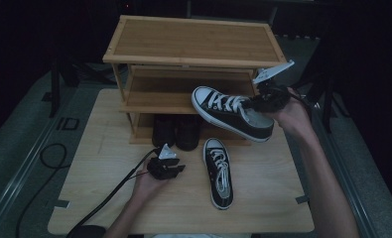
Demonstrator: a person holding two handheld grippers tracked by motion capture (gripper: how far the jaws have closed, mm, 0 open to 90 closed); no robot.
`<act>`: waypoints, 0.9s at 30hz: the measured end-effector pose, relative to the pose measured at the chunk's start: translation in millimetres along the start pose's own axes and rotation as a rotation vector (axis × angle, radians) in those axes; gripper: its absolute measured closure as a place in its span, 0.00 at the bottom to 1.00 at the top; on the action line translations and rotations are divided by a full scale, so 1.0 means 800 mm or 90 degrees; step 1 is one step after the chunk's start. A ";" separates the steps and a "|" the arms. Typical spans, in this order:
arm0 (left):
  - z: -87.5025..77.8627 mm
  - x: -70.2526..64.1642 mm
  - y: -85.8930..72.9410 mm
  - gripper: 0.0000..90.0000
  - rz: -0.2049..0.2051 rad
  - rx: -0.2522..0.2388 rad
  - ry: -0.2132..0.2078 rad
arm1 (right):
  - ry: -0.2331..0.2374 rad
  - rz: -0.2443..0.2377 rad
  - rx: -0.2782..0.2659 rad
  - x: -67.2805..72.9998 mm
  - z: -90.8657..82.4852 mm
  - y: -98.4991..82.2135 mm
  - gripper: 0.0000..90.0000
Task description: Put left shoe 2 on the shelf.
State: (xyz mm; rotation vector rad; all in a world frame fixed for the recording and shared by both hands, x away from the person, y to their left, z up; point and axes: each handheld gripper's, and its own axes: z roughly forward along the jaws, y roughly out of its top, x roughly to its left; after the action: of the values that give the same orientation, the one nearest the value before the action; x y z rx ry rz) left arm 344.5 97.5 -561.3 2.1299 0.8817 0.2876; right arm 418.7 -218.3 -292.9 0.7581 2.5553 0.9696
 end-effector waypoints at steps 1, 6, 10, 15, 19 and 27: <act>0.000 0.000 0.000 0.70 0.000 0.000 0.000 | -0.004 0.003 -0.002 -0.001 0.001 0.001 0.98; 0.000 0.000 0.000 0.70 0.001 0.000 0.000 | -0.025 0.018 -0.005 -0.003 0.009 0.006 0.98; 0.000 0.000 0.000 0.70 0.001 0.000 -0.001 | -0.034 0.032 -0.011 -0.003 0.013 0.010 0.98; 0.000 0.000 0.000 0.70 0.003 0.000 0.000 | -0.042 0.040 -0.010 -0.001 0.018 0.014 0.98; 0.000 0.000 0.000 0.70 0.003 0.001 0.001 | -0.050 0.046 -0.009 -0.001 0.023 0.015 0.98; 0.001 0.000 0.000 0.70 0.003 0.000 -0.001 | -0.060 0.058 -0.017 -0.003 0.029 0.018 0.98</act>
State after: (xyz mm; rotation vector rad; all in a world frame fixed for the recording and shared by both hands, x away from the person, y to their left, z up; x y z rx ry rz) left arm 344.9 97.0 -561.4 2.1316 0.8760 0.2890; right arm 436.6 -198.4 -299.6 0.8979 2.4410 0.9702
